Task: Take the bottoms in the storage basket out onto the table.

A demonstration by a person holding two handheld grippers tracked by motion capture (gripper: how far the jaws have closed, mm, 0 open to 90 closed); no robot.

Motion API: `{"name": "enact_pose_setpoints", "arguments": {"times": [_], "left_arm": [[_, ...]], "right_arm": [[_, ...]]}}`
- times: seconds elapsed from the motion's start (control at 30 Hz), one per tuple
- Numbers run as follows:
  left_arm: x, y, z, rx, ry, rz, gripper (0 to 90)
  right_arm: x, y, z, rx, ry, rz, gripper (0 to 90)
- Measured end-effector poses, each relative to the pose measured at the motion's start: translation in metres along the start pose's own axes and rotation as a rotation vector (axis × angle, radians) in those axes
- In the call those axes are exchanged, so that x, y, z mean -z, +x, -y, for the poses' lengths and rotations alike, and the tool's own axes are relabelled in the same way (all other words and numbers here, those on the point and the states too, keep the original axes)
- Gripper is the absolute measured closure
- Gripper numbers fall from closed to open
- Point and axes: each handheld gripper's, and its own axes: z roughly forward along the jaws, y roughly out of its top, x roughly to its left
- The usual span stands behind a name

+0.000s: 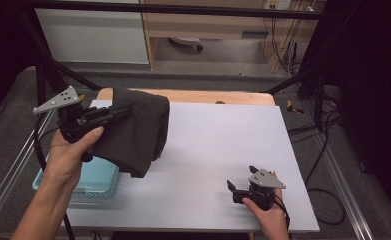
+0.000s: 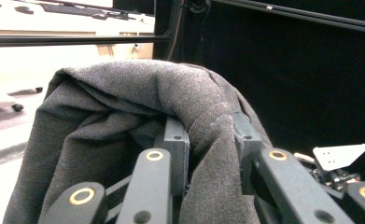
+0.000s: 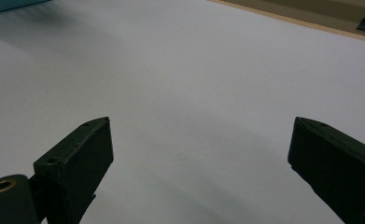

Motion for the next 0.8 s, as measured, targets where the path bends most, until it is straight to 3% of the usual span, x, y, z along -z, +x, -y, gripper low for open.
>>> {"name": "enact_pose_setpoints", "arguments": {"times": [0.13,0.47,0.8], "left_arm": [[-0.009,-0.006,0.001,-0.014,0.015,0.009,72.2],[-0.029,-0.022,0.015,0.002,0.035,0.054,72.2],[-0.045,-0.062,0.031,0.017,0.083,0.138,72.2]], "right_arm": [[0.0,0.0,0.0,0.0,0.0,-0.001,7.2],[0.0,0.0,0.0,0.003,0.001,-0.002,7.2],[0.0,0.0,0.0,0.002,-0.001,-0.002,7.1]]}}
